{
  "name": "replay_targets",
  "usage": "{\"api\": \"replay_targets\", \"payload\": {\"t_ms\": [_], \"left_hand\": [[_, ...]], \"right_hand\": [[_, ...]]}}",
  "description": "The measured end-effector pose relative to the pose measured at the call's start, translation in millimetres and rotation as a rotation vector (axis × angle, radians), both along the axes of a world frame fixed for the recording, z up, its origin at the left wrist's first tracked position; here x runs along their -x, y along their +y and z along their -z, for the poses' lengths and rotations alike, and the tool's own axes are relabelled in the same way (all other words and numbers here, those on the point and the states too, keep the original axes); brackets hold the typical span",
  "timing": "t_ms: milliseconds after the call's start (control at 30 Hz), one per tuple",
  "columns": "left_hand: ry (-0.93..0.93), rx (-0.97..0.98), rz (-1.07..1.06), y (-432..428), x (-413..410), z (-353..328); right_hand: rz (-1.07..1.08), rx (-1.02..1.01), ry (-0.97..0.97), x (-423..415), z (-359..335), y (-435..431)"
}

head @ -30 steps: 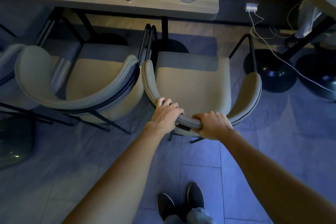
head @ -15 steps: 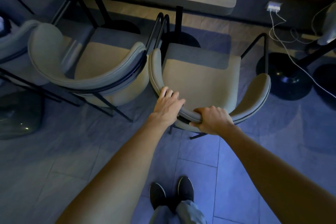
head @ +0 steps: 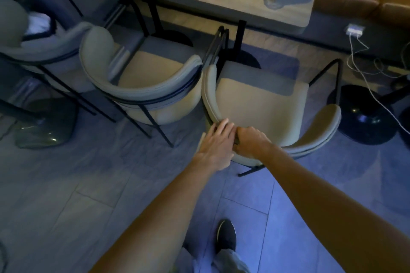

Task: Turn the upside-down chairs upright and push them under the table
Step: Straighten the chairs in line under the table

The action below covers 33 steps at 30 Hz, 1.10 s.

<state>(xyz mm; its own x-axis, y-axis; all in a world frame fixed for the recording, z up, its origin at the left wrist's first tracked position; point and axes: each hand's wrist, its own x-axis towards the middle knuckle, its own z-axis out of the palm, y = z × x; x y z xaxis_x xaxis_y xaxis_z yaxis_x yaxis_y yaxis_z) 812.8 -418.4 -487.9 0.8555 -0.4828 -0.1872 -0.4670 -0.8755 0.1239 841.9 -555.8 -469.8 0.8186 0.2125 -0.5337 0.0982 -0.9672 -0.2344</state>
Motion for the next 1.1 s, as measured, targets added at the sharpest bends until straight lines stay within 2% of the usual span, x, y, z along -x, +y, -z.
{"api": "replay_targets", "payload": {"t_ms": [100,300,500,767,933,1100], "left_hand": [[0.045,0.101,-0.09,41,-3,-28],[0.036,0.056,-0.153,150,-38,-93],[-0.031,0.052,-0.175,254,-66,-160],[-0.056,0.059,-0.161,339,-99,-224],[-0.086,0.131,-0.197,380,-136,-249],[-0.105,0.049,-0.222,443,-189,-252]], "right_hand": [[-0.012,-0.078,-0.054,-15,-30,34],[-0.046,-0.262,-0.199,-53,-96,133],[-0.146,-0.205,-0.241,-73,-158,238],[-0.132,-0.163,-0.278,-88,-239,308],[-0.142,-0.164,-0.302,-119,-261,349],[-0.139,-0.153,-0.266,-169,-245,385]]}}
